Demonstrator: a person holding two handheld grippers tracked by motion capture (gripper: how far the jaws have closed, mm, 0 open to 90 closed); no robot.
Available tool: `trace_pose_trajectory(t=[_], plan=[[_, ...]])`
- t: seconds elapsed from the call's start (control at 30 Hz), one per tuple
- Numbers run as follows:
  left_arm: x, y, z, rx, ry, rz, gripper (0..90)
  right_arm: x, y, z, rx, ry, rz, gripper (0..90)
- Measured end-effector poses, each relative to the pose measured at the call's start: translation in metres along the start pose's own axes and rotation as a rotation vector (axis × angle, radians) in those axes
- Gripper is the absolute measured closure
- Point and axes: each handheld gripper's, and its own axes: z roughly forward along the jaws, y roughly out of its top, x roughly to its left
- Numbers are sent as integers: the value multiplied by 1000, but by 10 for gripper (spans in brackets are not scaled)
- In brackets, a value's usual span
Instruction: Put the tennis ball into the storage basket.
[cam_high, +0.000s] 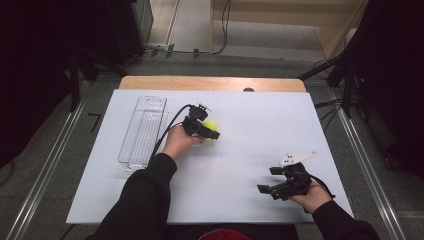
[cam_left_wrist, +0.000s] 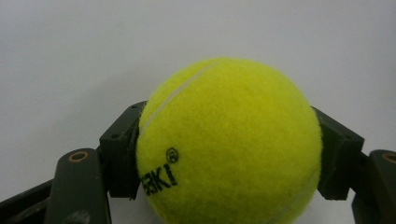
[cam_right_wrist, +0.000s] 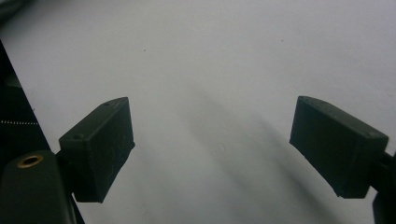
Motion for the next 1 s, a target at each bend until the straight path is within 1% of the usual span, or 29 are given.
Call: trace_pose_trajectory(t=[0.1, 0.17, 0.2, 0.27, 0.37, 0.57, 0.67, 0.83, 0.93, 0.97, 1.0], plan=[[0, 1, -3, -1, -8, 2, 267, 0, 0, 0, 1, 0, 1, 116], [-1, 2, -6, -1, -17, -18, 267, 0, 0, 0, 1, 0, 3, 116], [-1, 2, -6, -1, -17, -18, 266, 0, 0, 0, 1, 0, 3, 116], [0, 3, -10, -8, -25, -34, 267, 0, 0, 0, 1, 0, 3, 116], [0, 5, -15, -14, -36, -44, 267, 0, 0, 0, 0, 0, 3, 116], [-2, 7, -21, -15, -39, -43, 267, 1, 1, 0, 1, 1, 3, 116], [-3, 8, -25, -15, -43, -36, 267, 1, 1, 0, 2, 2, 4, 116], [-6, 11, -32, -11, -59, -40, 267, 2, 1, 0, 2, 3, 7, 116], [-7, 12, -35, -11, -62, -40, 267, 1, 1, 0, 3, 4, 5, 116], [-7, 12, -37, -6, -64, -33, 267, 1, 1, 0, 2, 4, 6, 116], [-8, 12, -38, -9, -66, -38, 267, 1, 1, 0, 3, 4, 6, 116]])
